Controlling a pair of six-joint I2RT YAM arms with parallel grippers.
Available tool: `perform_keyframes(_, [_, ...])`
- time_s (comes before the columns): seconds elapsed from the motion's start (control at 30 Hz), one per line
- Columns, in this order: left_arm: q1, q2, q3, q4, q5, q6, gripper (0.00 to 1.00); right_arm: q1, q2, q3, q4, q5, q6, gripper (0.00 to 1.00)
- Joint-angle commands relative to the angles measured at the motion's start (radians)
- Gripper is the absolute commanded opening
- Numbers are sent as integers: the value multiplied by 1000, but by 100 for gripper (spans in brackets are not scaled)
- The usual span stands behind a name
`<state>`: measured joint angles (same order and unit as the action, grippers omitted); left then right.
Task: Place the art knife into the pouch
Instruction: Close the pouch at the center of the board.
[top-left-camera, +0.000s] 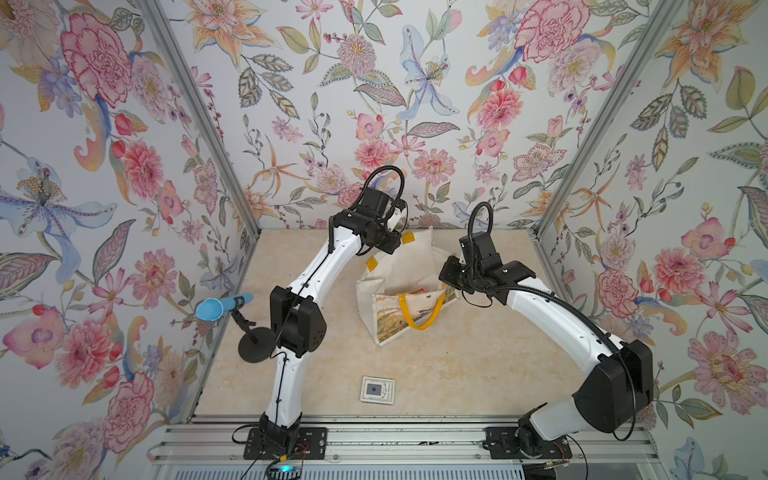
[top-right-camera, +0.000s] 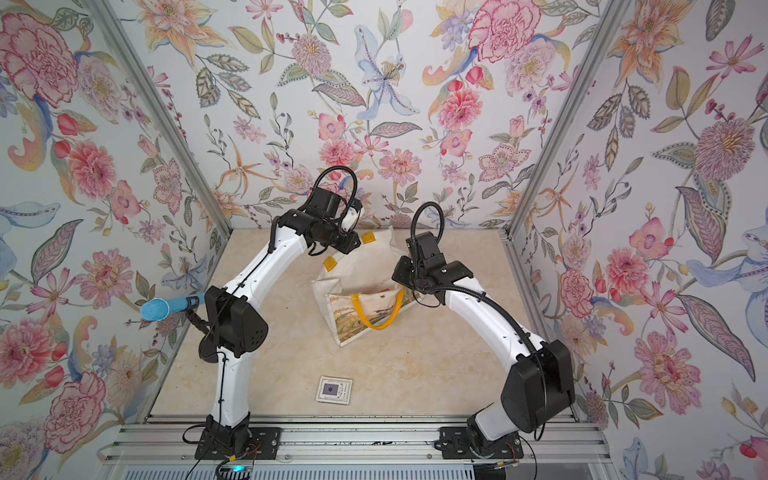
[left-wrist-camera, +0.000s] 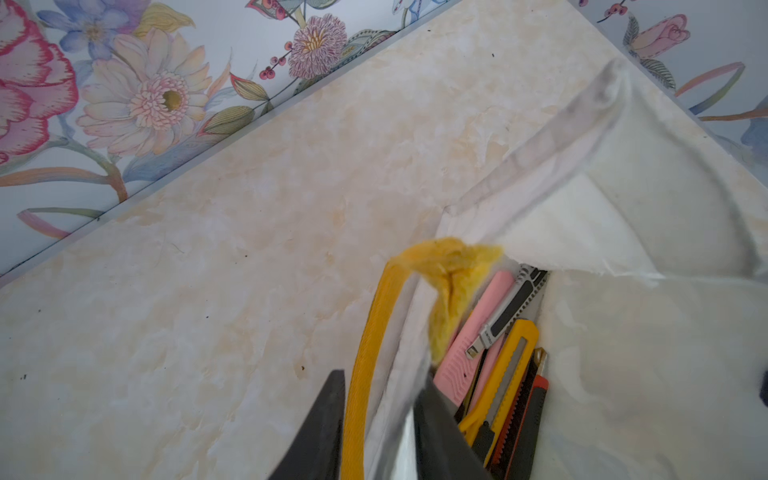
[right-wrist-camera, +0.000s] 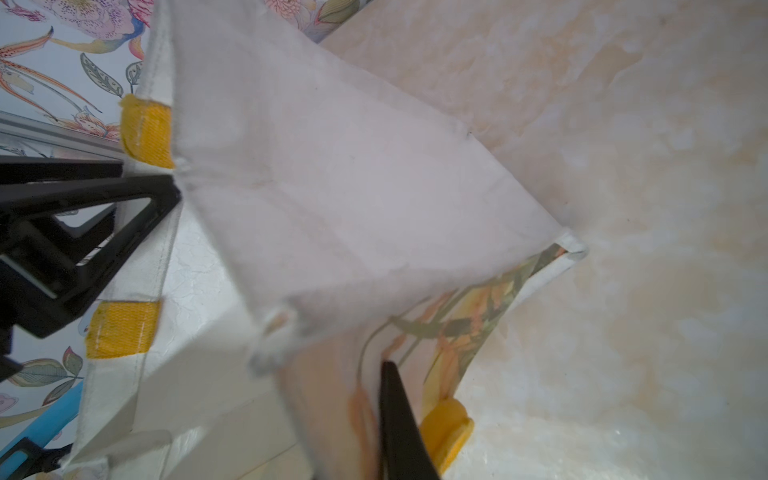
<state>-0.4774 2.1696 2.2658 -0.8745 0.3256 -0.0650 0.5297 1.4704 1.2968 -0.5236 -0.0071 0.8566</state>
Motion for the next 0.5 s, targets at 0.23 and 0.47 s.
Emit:
perform_keyframes(0.23, [-46, -21, -78, 31, 138, 57, 13, 111, -220, -201, 29, 200, 275, 17])
perform_keyframes(0.47, [-99, -7, -45, 14, 220, 97, 0, 165, -223, -250, 82, 225, 297, 24])
